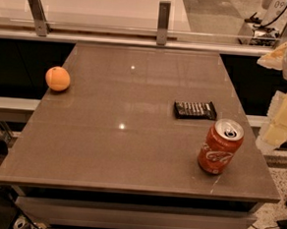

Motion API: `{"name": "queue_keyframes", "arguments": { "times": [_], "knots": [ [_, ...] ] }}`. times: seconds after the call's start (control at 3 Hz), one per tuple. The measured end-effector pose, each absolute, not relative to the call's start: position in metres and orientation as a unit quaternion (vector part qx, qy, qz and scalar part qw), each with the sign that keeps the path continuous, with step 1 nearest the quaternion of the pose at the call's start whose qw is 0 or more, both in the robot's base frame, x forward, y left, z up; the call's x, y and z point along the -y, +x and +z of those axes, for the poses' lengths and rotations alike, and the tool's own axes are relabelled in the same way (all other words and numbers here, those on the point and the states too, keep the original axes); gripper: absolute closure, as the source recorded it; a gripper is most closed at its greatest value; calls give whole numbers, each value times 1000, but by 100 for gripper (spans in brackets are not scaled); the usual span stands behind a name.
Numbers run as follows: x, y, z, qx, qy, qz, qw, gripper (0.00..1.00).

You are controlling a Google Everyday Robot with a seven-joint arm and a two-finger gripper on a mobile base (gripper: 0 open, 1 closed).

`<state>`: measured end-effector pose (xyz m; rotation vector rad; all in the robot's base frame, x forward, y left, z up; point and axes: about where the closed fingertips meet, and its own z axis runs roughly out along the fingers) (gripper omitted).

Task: Move coke can near orange

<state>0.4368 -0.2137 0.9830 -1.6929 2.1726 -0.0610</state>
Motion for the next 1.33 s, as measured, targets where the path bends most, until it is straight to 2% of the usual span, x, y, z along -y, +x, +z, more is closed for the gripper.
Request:
{"name": "queue_keyframes", "arguments": {
  "times": [0.67,1.33],
  "knots": [
    [240,429,935,-733,-609,100,285,0],
    [231,420,909,-649,-586,240,422,0]
  ]
}}
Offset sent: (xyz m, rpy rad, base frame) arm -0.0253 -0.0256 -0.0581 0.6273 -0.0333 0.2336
